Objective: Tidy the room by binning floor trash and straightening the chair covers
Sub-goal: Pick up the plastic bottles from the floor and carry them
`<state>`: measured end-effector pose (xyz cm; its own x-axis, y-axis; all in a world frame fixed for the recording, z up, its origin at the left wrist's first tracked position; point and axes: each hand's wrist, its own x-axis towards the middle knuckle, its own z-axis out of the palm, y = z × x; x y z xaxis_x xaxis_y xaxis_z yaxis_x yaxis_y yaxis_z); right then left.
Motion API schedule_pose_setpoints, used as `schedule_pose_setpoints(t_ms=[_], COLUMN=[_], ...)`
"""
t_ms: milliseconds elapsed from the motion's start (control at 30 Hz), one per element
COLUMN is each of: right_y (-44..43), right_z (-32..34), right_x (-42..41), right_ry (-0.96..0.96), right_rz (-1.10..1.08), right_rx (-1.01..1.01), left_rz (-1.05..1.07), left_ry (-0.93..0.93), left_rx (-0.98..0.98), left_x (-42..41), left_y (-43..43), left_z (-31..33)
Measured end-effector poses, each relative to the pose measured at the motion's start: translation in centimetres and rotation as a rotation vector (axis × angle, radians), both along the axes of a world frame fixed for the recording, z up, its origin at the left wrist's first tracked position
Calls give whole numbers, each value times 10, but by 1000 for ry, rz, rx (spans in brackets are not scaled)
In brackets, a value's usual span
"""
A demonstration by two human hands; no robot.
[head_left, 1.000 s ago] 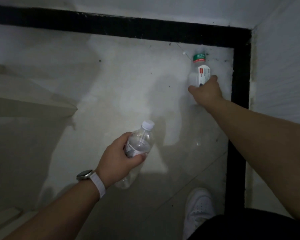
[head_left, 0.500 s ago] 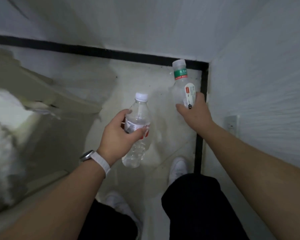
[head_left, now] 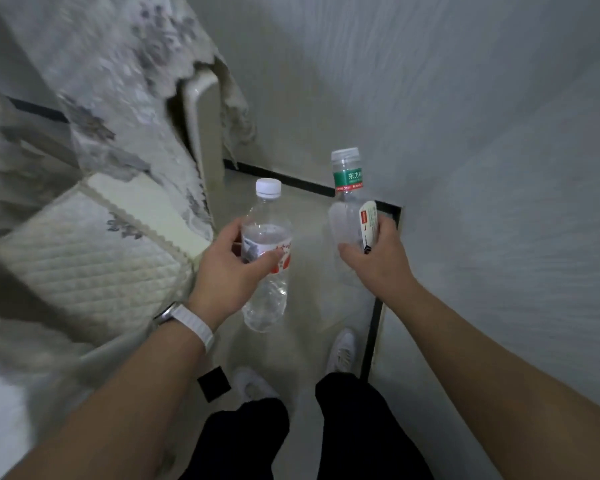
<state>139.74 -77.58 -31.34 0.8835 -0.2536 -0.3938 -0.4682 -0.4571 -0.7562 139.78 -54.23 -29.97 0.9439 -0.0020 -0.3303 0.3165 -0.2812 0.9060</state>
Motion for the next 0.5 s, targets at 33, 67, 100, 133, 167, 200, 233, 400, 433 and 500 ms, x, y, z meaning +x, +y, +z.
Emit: schedule_pose_setpoints(t_ms=[33, 67, 100, 133, 167, 200, 233, 400, 433, 500], right_y=[9, 20, 31, 43, 55, 66, 77, 122, 131, 147], right_z=[18, 34, 51, 65, 80, 93, 106, 165, 177, 193], right_x=[0, -1, -1, 0, 0, 0, 0, -2, -5, -9], right_ry=[-3, -4, -6, -11, -21, -33, -51, -128, -139, -174], right_rz=[7, 16, 29, 44, 63, 80, 99, 211, 227, 260], right_rx=[20, 46, 70, 83, 86, 88, 89, 81, 84, 83], left_rz=[9, 23, 45, 72, 99, 124, 147, 242, 259, 300], left_ry=[-16, -35, -57, -76, -91, -99, -109, -165, -175, -200], left_rx=[0, 7, 12, 18, 15, 7, -2, -42, -52, -75], left_x=[-1, -2, -3, -4, -6, -8, -10, -24, -29, -42], left_y=[7, 15, 24, 34, 44, 54, 65, 118, 127, 143], left_z=[17, 34, 51, 67, 81, 94, 107, 157, 166, 183])
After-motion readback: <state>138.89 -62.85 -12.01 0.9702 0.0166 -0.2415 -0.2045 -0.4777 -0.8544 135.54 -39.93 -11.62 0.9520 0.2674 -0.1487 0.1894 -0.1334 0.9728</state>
